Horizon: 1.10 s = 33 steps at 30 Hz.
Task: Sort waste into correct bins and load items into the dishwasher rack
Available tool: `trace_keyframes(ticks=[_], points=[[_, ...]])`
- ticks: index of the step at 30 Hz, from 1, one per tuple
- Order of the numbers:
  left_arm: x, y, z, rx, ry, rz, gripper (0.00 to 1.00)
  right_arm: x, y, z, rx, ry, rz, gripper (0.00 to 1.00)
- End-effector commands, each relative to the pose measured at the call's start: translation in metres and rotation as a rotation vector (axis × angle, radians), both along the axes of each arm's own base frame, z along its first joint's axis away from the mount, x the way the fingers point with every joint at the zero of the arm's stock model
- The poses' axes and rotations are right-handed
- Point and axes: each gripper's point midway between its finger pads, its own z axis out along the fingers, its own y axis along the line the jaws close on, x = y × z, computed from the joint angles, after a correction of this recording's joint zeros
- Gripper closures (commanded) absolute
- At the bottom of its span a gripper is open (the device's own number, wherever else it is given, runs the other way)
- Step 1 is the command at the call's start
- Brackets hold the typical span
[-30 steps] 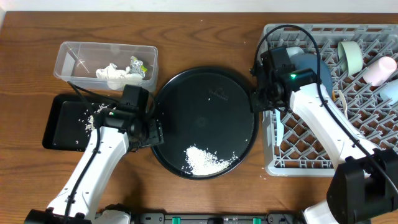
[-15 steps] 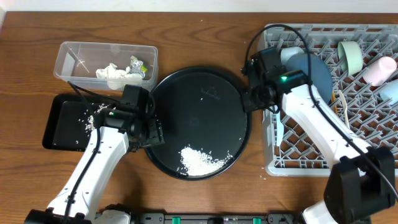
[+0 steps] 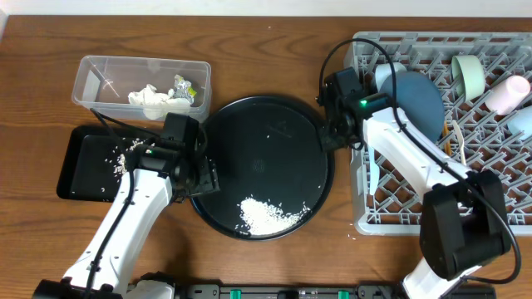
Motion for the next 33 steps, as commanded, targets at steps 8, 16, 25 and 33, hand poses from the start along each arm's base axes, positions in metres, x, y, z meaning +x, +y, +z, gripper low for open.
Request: trace_keyframes(ticks=[8, 16, 25, 33], points=[[-0.003, -0.001, -0.005, -0.008, 0.016, 0.004, 0.24, 0.016, 0.000, 0.012, -0.014, -0.066, -0.020, 0.68], [0.016, 0.001, 0.017, 0.019, -0.057, -0.047, 0.24, 0.021, -0.010, 0.058, 0.000, -0.149, -0.035, 0.63], [0.068, -0.001, 0.085, 0.028, -0.260, -0.094, 0.16, 0.028, -0.102, 0.148, 0.033, -0.340, -0.273, 0.33], [0.042, 0.028, 0.089, 0.073, -0.091, -0.059, 0.10, -0.024, -0.186, 0.136, 0.037, -0.145, -0.485, 0.20]])
